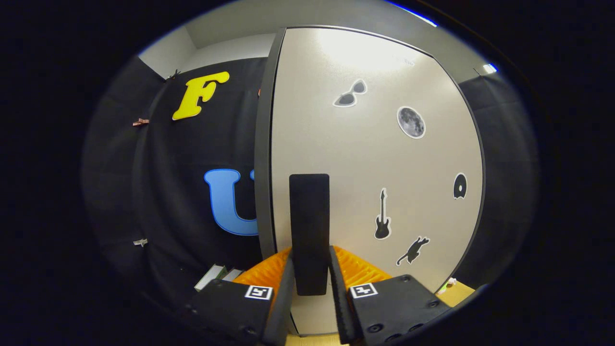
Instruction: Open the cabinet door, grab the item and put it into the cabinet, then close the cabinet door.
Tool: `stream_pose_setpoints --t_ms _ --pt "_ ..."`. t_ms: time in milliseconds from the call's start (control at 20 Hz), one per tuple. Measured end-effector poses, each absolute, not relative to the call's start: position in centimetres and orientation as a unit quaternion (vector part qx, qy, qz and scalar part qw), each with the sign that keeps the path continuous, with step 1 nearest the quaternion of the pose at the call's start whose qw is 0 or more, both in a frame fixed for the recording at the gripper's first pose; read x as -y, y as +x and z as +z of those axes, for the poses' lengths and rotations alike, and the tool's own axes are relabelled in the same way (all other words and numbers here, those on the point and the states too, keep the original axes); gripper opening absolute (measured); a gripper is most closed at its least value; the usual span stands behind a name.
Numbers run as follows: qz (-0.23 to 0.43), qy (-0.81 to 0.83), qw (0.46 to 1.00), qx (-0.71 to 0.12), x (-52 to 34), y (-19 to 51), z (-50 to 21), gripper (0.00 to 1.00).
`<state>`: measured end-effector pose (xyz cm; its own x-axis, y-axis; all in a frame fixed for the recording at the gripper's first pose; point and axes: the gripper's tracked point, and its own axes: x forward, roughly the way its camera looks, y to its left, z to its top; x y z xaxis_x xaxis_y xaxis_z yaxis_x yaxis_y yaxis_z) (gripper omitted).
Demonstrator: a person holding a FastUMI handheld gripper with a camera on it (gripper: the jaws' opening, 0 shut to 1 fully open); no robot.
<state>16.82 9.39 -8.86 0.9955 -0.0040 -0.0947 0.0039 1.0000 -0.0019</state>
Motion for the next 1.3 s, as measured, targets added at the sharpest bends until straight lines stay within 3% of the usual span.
stream_pose_setpoints --t_ms 100,200,300,350,650,1300 --pt "-0.007 -0.014 0.998 -0.053 -9.3 16.9 -9.2 0.4" --pt "-0.003 -0.011 0.998 -0.055 -9.3 16.8 -9.2 0.3" --pt "-0.001 -0.009 0.998 -0.061 -9.2 16.3 -9.2 0.29" --pt "0.001 -0.016 0.998 -0.064 -9.1 16.3 -9.2 0.17" --pt "0.023 -0.011 0.997 -0.077 -8.4 11.8 -8.7 0.17" --pt "-0.023 0.009 0.997 -0.073 -1.3 0.3 -6.6 0.17"
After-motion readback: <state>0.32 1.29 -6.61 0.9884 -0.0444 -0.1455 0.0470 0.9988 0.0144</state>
